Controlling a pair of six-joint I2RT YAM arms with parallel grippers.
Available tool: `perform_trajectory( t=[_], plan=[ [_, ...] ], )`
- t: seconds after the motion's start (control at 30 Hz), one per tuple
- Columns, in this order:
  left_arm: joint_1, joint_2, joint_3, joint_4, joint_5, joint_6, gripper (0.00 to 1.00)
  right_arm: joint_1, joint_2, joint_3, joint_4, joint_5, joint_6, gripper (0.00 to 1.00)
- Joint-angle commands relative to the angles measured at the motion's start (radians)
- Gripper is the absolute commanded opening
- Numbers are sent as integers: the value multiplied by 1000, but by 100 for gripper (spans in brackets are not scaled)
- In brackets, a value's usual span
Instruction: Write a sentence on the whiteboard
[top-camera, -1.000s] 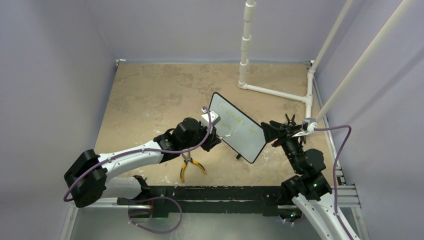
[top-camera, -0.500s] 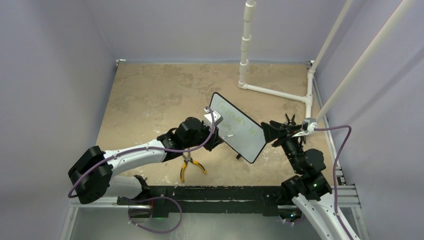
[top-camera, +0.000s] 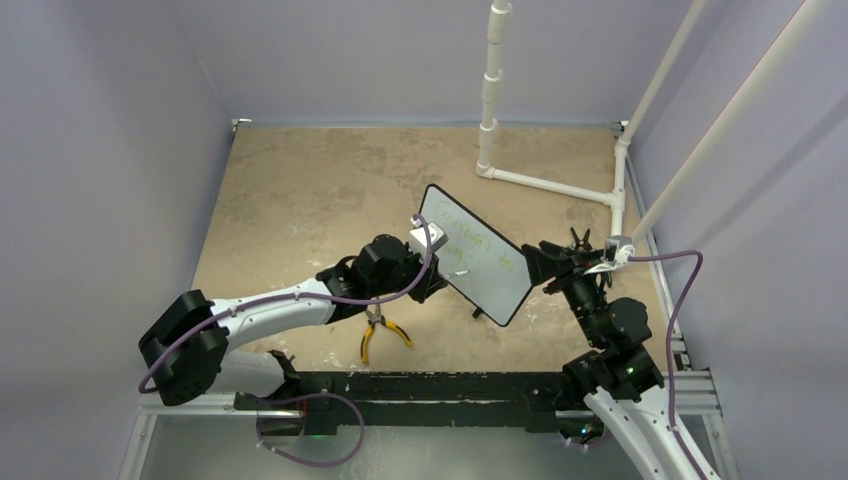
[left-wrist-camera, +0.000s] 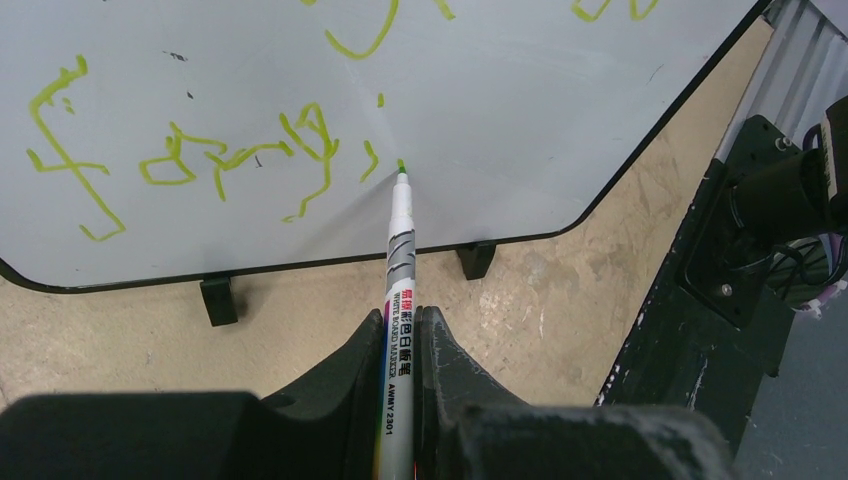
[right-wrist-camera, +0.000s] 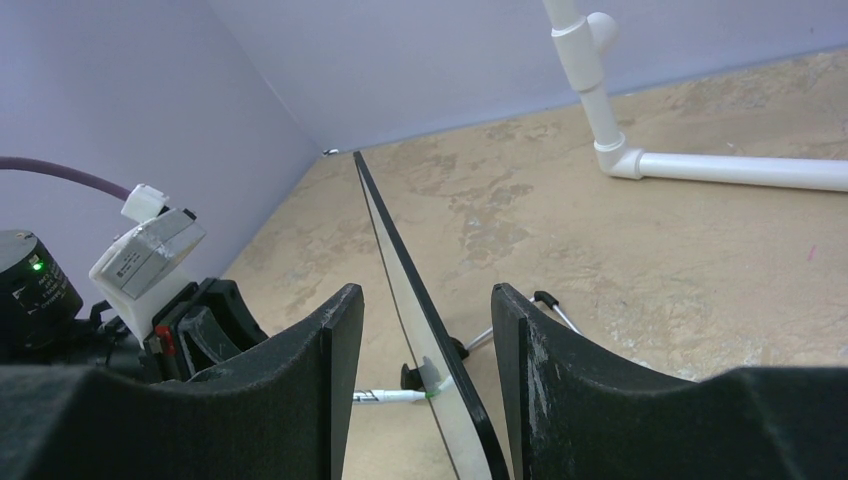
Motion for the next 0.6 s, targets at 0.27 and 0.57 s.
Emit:
perform_trajectory(
  t=[0.27,0.57],
  plan=[
    [-3,20,15,29,3,6,0,5,15,2,19,13,-9,53],
    [-3,32,10,26,8,-2,0,5,21,3,19,17,-9,54]
  ],
)
